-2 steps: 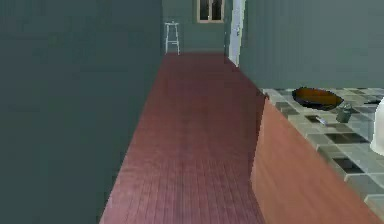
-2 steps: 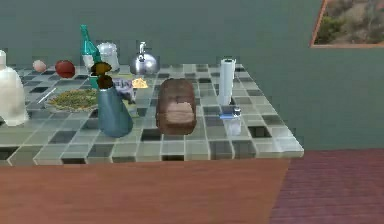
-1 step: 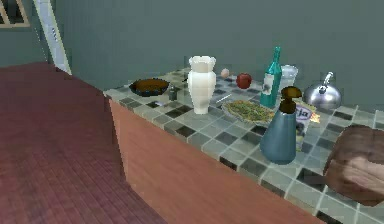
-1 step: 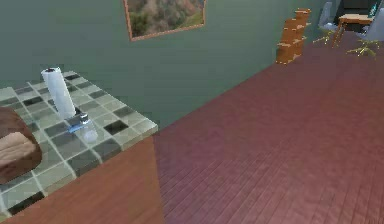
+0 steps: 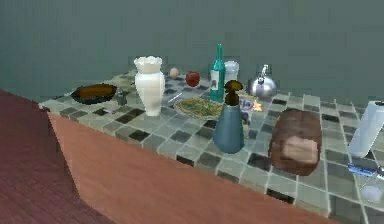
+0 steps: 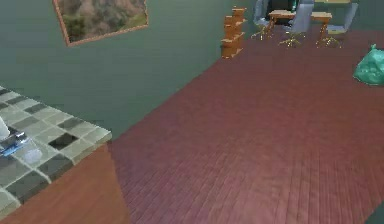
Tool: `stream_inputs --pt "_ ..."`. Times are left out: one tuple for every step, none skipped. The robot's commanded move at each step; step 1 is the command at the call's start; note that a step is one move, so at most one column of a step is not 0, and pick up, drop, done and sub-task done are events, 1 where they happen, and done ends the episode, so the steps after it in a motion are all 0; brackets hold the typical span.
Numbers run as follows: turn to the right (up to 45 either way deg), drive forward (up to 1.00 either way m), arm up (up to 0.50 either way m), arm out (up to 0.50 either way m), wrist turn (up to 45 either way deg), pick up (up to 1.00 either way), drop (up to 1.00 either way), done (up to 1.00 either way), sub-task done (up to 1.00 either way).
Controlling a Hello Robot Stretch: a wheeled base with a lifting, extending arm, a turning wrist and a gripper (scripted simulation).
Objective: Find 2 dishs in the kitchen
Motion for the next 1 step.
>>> stream_inputs --pt "0.0 0.0 0.0 0.0 0.0 0.0 0.0 1.0 0.0"
